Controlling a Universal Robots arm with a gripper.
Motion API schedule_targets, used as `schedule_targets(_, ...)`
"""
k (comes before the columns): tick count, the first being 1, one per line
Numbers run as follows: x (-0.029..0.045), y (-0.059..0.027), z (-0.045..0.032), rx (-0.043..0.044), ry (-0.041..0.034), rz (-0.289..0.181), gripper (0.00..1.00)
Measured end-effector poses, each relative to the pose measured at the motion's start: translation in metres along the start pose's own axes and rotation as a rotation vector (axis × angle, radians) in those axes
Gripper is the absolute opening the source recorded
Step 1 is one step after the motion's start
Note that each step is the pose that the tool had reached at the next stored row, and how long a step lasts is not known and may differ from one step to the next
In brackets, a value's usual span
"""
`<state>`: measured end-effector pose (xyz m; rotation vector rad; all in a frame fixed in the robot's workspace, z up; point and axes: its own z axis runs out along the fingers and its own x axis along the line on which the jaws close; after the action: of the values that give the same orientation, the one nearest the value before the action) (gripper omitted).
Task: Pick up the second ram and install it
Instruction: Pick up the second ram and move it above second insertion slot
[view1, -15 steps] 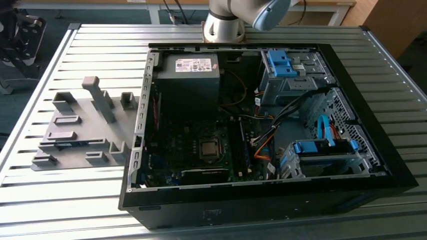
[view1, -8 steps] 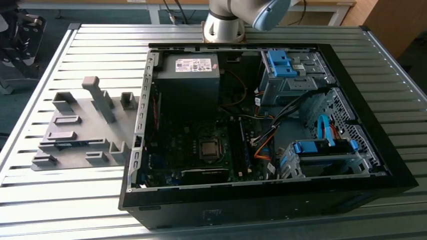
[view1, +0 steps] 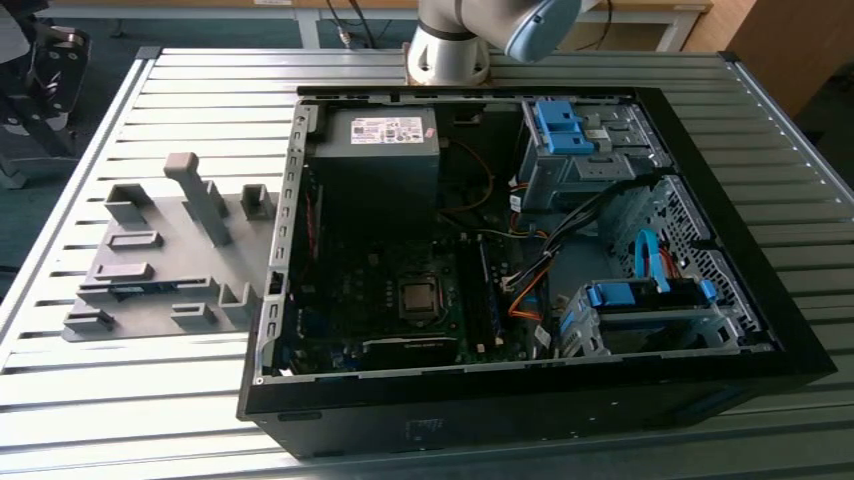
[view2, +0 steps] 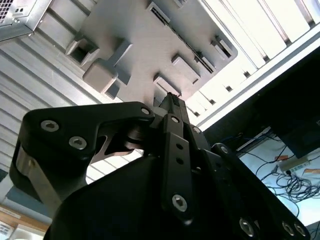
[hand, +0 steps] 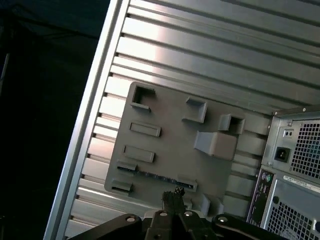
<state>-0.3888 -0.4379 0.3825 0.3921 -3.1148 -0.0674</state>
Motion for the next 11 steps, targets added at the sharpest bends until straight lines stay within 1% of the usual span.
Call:
schedule_targets(7, 0.0014, 0.0003, 0.0001, -0.0003, 0.004, -0.094, 0.11)
schedule_targets(11, 0.0015, 0.0004, 0.0, -0.0003, 0.0045, -0.101, 0.11)
